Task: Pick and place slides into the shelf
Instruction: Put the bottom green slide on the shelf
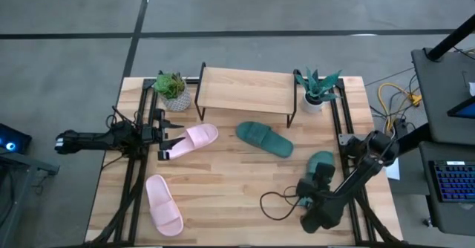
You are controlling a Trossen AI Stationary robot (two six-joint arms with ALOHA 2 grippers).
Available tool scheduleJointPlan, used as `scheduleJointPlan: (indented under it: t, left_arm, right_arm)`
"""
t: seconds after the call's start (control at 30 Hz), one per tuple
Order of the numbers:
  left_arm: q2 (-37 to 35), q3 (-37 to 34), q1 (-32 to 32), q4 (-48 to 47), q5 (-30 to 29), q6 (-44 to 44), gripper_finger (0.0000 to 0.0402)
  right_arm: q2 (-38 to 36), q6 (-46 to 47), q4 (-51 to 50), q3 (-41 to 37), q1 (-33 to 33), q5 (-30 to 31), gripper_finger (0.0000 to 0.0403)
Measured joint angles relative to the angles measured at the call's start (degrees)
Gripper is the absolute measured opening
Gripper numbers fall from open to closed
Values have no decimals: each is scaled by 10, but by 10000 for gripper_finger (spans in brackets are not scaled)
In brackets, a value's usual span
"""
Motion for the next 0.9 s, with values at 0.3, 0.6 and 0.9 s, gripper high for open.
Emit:
scheduleJointPlan:
  t: [0.3, 0.6, 0.9]
  left_arm:
    - [18, 0, 0, -1, 0, 0, 169]
    - [47, 0, 0, 1, 0, 0, 169]
    - [55, 0, 0, 1, 0, 0, 169]
  right_arm:
    - [38, -2, -10, -5, 0, 0, 130]
    - [76, 3, -12, -30, 0, -4, 128]
    - [93, 11, -5, -63, 0, 0, 117]
